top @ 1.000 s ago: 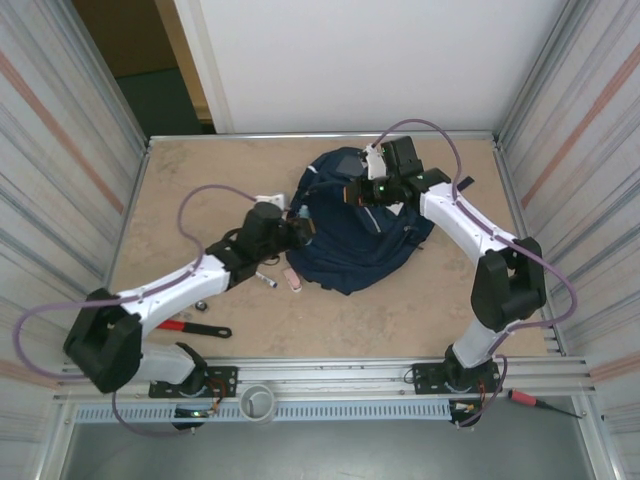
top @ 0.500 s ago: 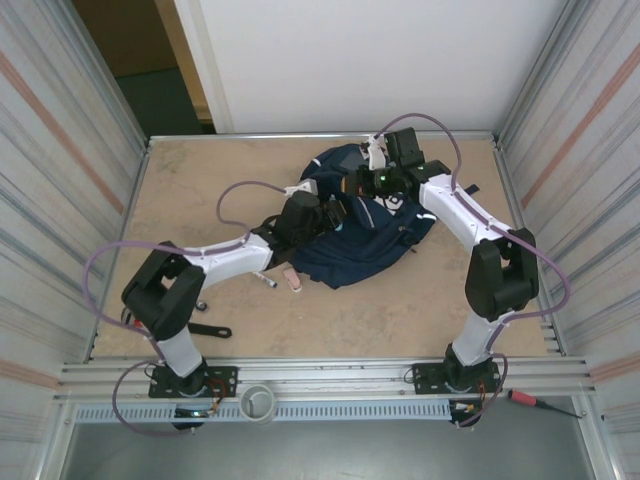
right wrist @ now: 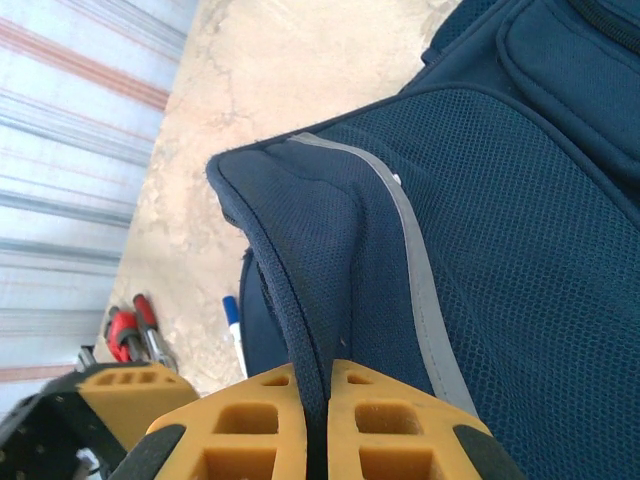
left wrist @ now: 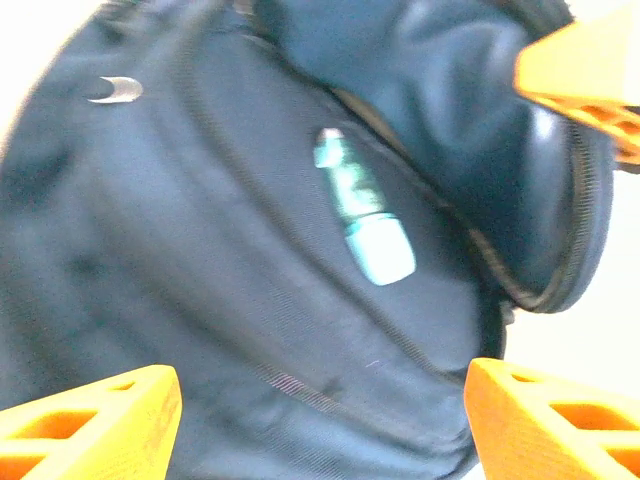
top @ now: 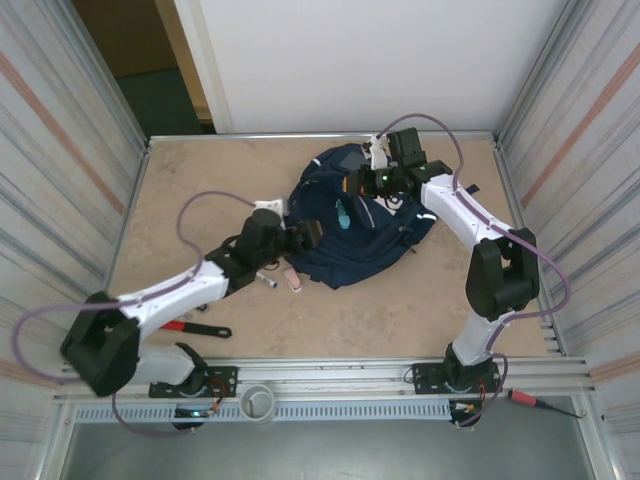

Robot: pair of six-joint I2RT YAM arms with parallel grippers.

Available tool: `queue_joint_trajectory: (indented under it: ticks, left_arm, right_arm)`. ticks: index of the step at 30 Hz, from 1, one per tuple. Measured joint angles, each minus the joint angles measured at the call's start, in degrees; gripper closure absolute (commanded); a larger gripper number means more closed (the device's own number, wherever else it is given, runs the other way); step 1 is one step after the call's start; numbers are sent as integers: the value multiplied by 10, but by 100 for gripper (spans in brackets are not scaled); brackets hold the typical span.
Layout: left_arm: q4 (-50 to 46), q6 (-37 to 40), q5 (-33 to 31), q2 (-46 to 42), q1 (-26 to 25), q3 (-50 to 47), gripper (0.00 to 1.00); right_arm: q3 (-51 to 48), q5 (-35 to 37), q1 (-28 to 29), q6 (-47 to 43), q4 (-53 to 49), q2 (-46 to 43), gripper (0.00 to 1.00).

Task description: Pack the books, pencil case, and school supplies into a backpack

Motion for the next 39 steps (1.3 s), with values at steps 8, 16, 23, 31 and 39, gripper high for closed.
queue_joint_trajectory:
  ticks: [8, 16, 23, 31, 39]
  left_arm:
    - [-138, 53, -55, -25, 150, -77, 13]
    - [-151, 85, -59, 104, 154, -47, 26]
    - [-144, 83, -63, 124, 150, -47, 45]
    - [-127, 80, -68, 124, 135, -58, 72]
    - [-114, 80, -69, 124, 135, -60, 90]
  right_arm:
    - [-18, 0, 0, 0, 22, 0, 99]
    - [-28, 0, 0, 0, 30, 0, 99]
    - [-34, -2, -2, 0, 37, 0, 99]
    - [-37, -5, -5, 0, 45, 0, 100]
    - [-39, -7, -5, 0, 47, 0, 99]
